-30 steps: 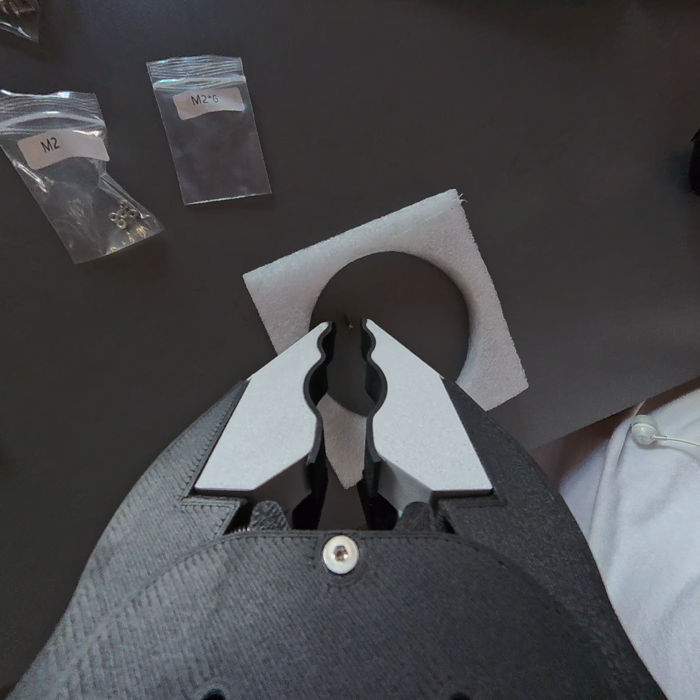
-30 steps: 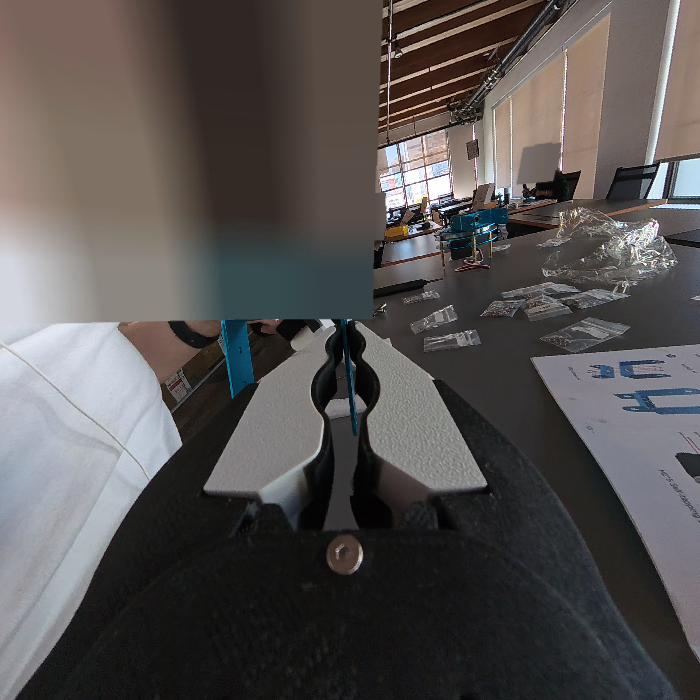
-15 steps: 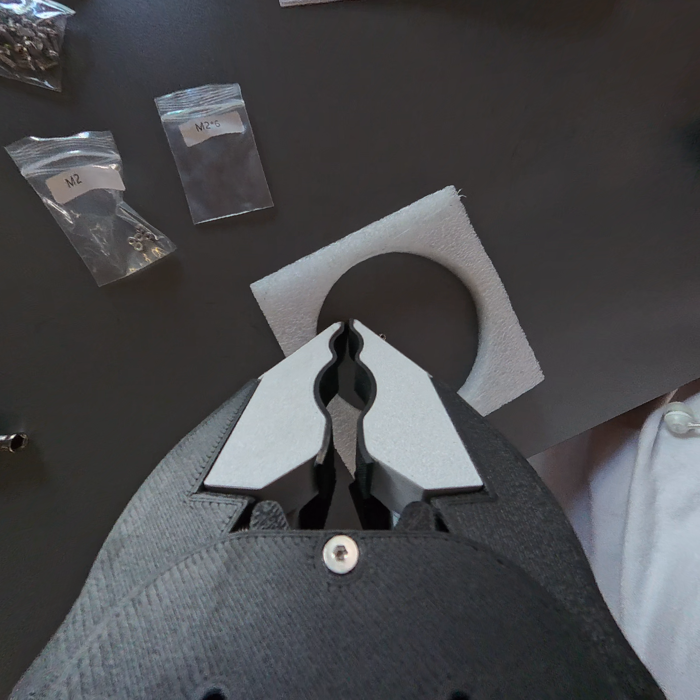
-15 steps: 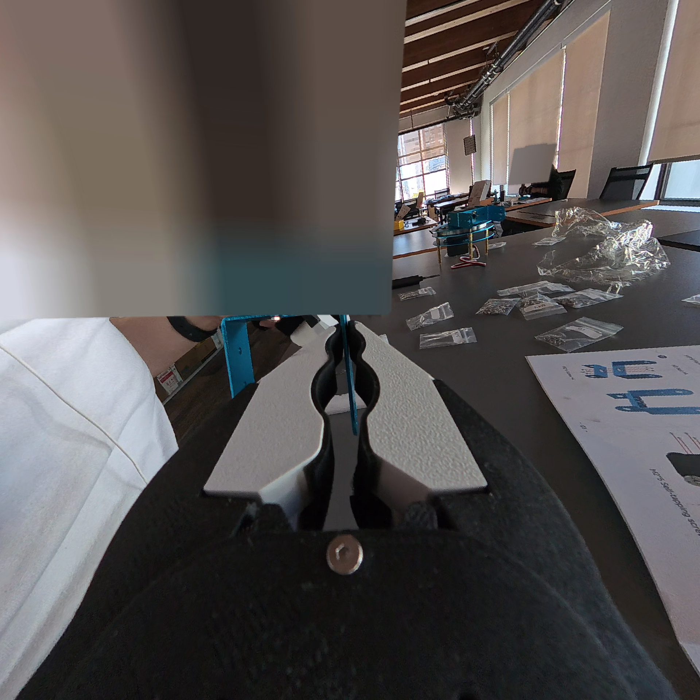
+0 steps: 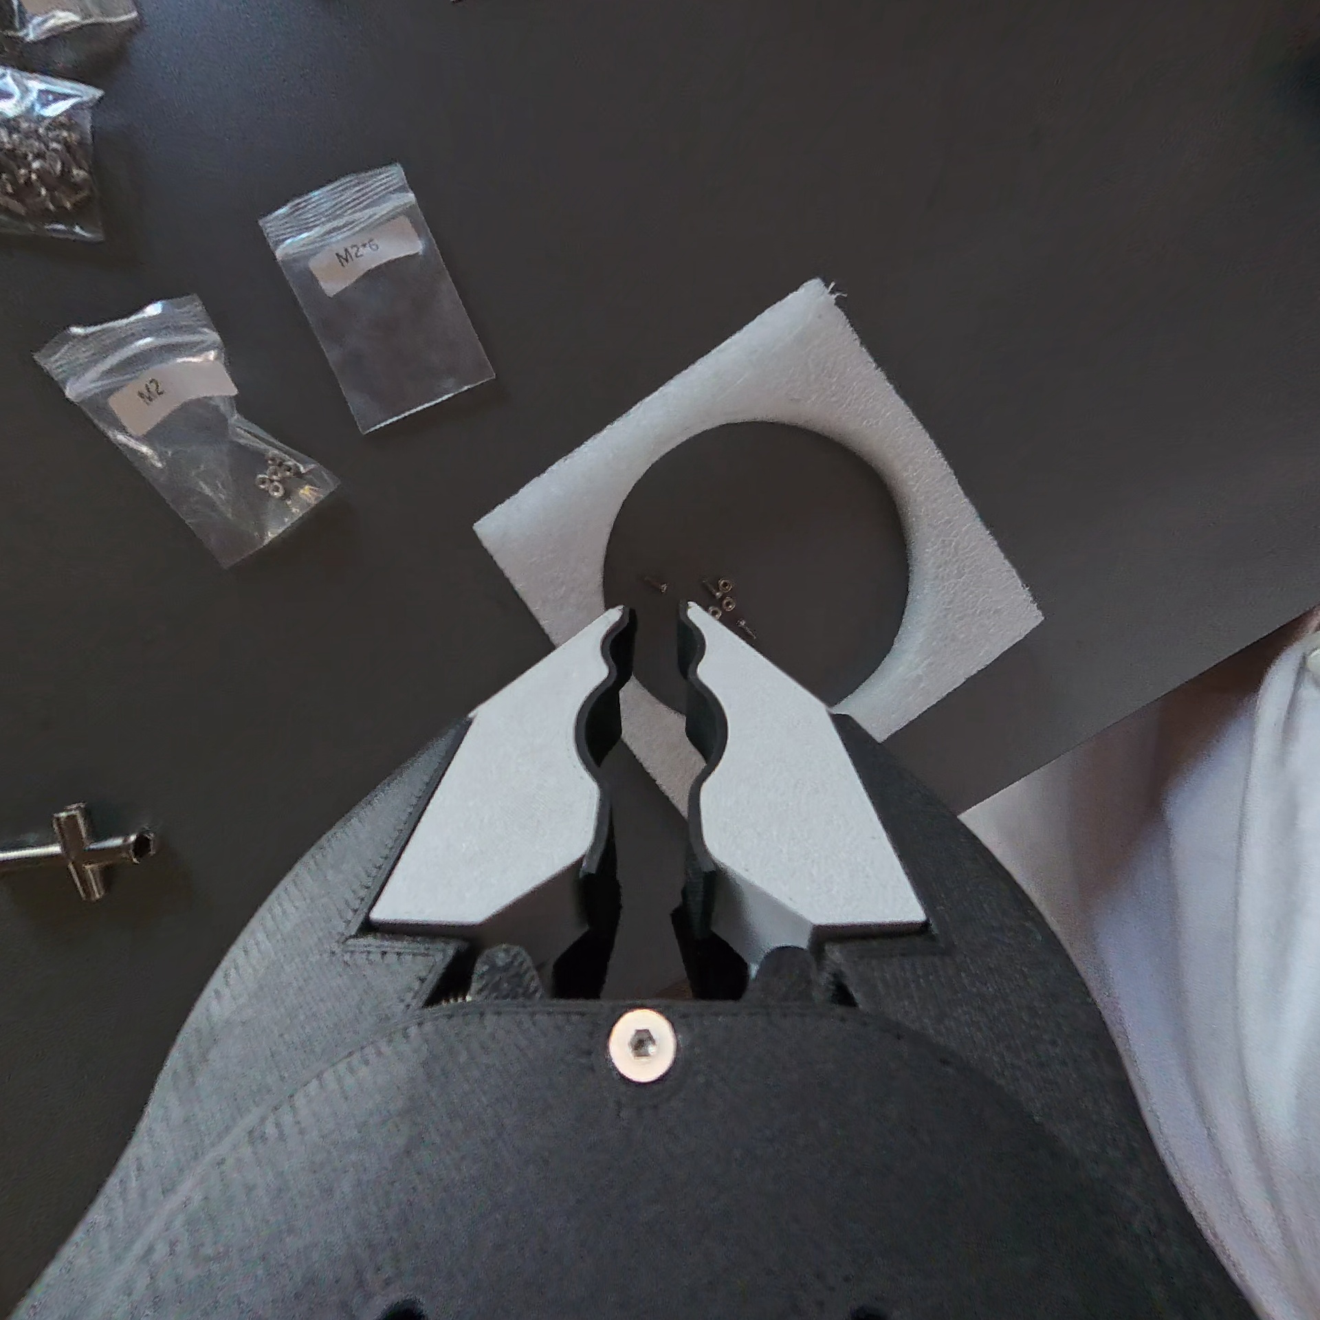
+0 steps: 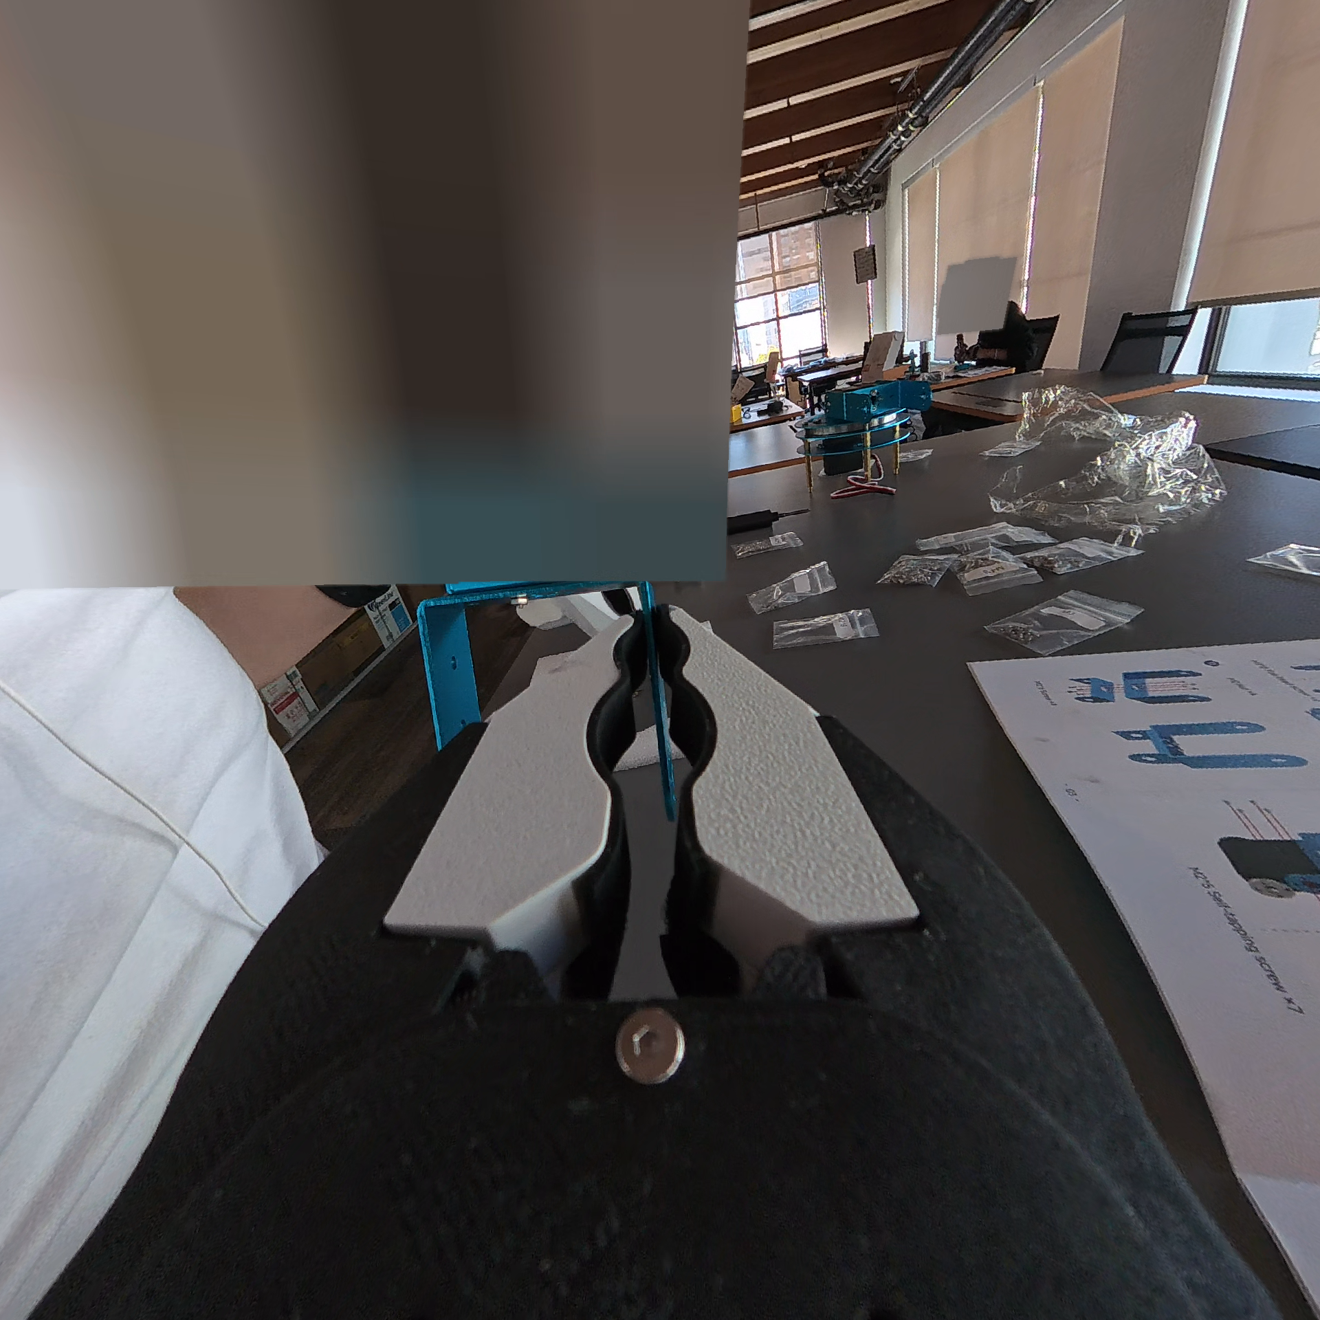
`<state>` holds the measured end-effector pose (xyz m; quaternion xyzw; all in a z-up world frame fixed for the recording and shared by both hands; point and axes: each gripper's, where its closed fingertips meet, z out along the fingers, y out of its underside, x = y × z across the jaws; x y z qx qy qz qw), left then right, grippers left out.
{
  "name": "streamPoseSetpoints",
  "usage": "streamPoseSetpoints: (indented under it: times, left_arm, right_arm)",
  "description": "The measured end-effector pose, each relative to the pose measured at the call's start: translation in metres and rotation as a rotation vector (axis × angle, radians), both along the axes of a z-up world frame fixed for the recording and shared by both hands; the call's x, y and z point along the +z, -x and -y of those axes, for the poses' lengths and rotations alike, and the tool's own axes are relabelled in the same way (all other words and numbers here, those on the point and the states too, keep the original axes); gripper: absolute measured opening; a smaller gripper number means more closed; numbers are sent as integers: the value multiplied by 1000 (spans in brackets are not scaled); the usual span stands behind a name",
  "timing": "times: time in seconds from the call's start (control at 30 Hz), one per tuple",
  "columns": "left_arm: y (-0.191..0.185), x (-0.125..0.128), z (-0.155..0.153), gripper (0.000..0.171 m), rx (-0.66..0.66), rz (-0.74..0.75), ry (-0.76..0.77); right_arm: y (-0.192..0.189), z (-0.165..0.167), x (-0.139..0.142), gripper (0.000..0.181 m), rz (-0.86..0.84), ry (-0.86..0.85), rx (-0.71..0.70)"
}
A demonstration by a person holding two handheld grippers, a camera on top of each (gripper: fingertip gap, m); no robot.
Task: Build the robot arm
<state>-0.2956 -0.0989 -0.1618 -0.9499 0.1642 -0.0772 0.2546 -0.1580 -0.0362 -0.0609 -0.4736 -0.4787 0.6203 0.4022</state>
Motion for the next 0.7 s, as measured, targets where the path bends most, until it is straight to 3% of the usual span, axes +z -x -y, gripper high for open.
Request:
streamPoseSetpoints:
  times: [0.7]
  left_arm:
    - [-6,-10,-5,5,-59,-63,-6]
  right_arm:
    - [0,-1,1,0,-4,16,4]
